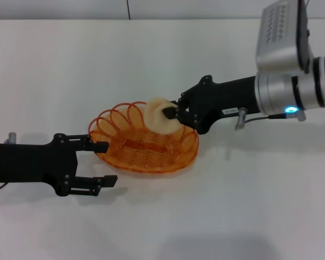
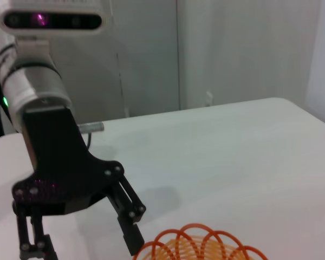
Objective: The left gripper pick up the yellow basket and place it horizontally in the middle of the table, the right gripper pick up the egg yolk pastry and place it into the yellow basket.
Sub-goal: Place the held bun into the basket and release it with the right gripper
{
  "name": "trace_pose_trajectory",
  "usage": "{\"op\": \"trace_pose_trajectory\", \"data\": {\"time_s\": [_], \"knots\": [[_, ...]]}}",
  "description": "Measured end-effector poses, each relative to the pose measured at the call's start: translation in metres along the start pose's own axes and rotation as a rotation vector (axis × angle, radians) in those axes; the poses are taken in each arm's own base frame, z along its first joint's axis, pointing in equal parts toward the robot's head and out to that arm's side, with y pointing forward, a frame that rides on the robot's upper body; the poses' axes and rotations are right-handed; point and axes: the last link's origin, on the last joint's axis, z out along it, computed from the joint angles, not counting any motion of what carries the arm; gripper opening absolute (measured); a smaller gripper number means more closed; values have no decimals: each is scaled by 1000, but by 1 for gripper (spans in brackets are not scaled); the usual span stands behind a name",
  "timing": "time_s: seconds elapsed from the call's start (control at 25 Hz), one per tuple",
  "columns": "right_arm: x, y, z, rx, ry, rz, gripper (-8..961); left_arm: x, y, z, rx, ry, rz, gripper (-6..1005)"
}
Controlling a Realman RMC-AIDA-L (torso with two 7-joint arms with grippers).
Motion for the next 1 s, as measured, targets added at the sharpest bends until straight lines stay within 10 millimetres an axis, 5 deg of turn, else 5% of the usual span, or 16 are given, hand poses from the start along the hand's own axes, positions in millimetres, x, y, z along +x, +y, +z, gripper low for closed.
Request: {"op": "trace_pose_trajectory", "data": {"time_s": [0.48,0.64,0.92,1.0], "knots": [[2,5,6,-2,-77,0,195,1,-2,-1,3,-1,-17,777],[7,7,-3,-36,-78,6,351,1,-2,-2,7,-2,-19,777],[34,9,-53,-68,-115,41,624,2,-3,-4,9,-5,-15,777],[43,8,-67,-49,-124,52,839,2,-4,-5,12,-4,-13,778]]}}
